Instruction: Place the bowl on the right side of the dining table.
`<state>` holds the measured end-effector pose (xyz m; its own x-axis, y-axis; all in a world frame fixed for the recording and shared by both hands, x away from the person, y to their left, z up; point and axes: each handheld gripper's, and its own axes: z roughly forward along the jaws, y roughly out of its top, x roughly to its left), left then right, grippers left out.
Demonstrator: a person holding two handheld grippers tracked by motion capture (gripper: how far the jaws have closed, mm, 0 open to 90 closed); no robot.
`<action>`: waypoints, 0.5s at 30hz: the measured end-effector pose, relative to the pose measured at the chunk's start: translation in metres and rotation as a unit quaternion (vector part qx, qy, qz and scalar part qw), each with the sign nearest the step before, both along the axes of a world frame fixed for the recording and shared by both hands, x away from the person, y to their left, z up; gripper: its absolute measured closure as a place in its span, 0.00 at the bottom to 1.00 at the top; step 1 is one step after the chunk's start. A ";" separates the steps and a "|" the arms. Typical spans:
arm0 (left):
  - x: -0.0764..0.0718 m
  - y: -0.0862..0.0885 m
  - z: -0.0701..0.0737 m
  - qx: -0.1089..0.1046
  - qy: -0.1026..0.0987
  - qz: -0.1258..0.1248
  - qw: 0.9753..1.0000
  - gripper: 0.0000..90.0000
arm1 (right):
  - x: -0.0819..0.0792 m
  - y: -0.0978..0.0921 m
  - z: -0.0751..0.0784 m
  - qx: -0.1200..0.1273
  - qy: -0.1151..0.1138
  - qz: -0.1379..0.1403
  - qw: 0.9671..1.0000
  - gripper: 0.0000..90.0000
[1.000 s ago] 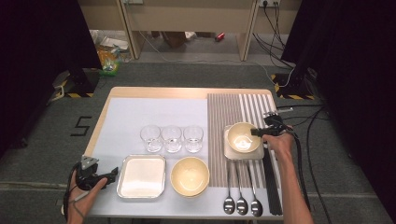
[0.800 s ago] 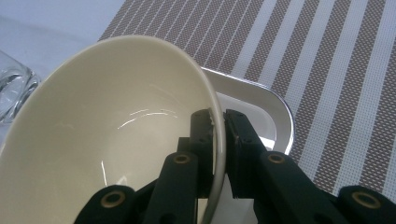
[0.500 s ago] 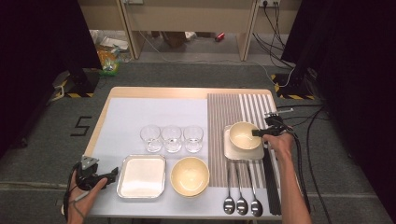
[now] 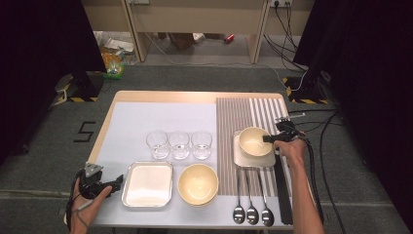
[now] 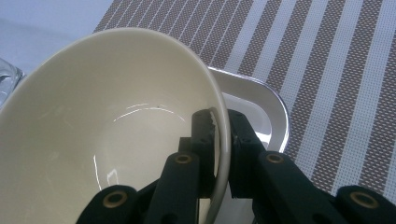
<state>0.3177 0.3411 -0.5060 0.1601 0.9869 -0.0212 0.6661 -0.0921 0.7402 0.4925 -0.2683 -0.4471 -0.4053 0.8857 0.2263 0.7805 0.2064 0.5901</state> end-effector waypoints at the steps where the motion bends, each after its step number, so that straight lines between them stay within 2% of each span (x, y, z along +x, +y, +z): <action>1: 0.000 0.000 0.000 0.000 0.000 0.000 1.000 0.12 | 0.000 0.000 0.000 0.000 0.000 0.000 1.000 0.93; 3: 0.000 0.000 0.000 0.000 0.000 0.000 1.000 0.12 | -0.001 0.001 0.000 -0.004 -0.001 0.002 1.000 0.93; 9: 0.000 0.000 0.000 0.000 0.000 0.000 1.000 0.12 | -0.002 -0.001 0.000 0.008 0.002 -0.005 1.000 0.90; 11: 0.000 0.000 0.000 0.000 0.000 0.000 1.000 0.12 | -0.003 -0.004 0.005 0.022 -0.010 -0.014 1.000 0.86; 15: 0.000 0.000 0.000 0.000 0.000 0.000 1.000 0.12 | -0.007 -0.008 0.011 0.027 -0.012 -0.022 0.999 0.79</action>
